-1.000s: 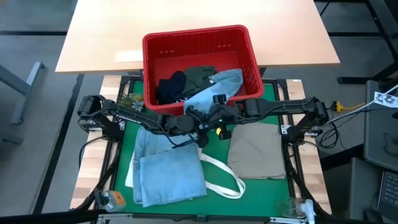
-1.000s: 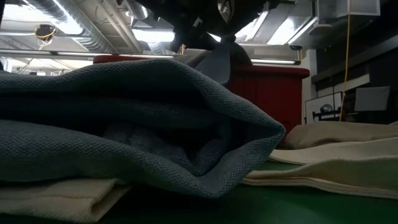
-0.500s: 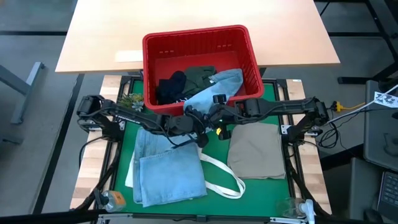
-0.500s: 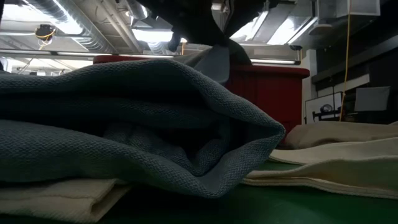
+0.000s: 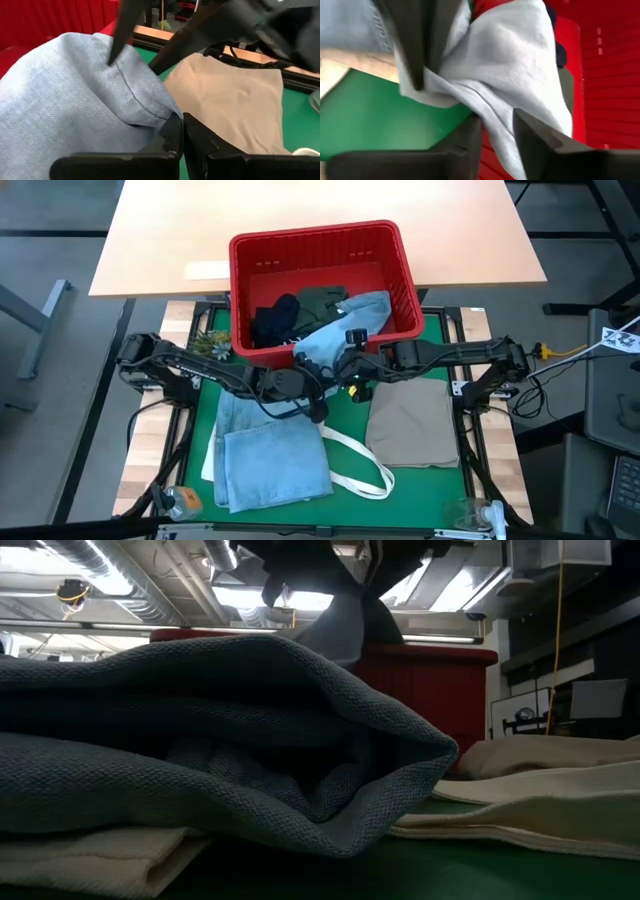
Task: Fold Laundry from Bin
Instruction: Fold the light blue pants
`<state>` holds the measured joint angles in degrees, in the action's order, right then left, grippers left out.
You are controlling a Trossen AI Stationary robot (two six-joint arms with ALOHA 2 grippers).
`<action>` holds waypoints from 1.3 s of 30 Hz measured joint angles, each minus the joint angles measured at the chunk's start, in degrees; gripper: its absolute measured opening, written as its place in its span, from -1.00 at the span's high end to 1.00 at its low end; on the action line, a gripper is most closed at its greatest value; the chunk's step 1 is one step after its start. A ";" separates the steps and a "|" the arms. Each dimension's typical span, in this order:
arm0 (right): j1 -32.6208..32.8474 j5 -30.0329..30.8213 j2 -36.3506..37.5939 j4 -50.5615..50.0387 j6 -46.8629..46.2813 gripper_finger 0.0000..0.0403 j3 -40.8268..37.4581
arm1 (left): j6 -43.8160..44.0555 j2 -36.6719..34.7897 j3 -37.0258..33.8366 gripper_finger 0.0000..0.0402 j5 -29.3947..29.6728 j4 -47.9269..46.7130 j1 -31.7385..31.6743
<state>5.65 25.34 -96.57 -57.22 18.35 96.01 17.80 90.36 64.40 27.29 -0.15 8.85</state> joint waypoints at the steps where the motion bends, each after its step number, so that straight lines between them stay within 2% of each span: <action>1: 0.00 0.72 0.00 -0.25 0.00 0.31 0.00 | 0.00 -0.12 0.00 0.99 0.00 -0.28 0.25; 6: 0.00 5.65 0.00 -2.84 0.96 -0.03 0.00 | 0.00 -1.03 0.02 0.99 -0.08 -1.94 1.65; 11: -0.20 8.16 0.00 -9.44 1.44 -0.17 -0.02 | 0.00 -2.31 0.04 0.99 -0.23 -2.62 3.32; 22: -3.16 5.19 0.00 -12.31 -3.35 -0.16 -0.11 | 0.00 -4.50 0.04 0.99 -0.17 -3.39 6.48; 35: -6.99 5.07 0.00 -13.37 -3.54 -0.16 -0.14 | -0.39 -9.36 0.07 0.99 1.60 -4.60 8.90; 39: -7.19 4.99 0.00 -13.38 -3.54 -0.09 -0.15 | -0.42 -10.61 0.07 0.99 1.65 -5.80 9.52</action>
<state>-1.54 30.33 -96.57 -70.61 14.81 95.85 17.39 79.76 64.47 28.93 -5.95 18.37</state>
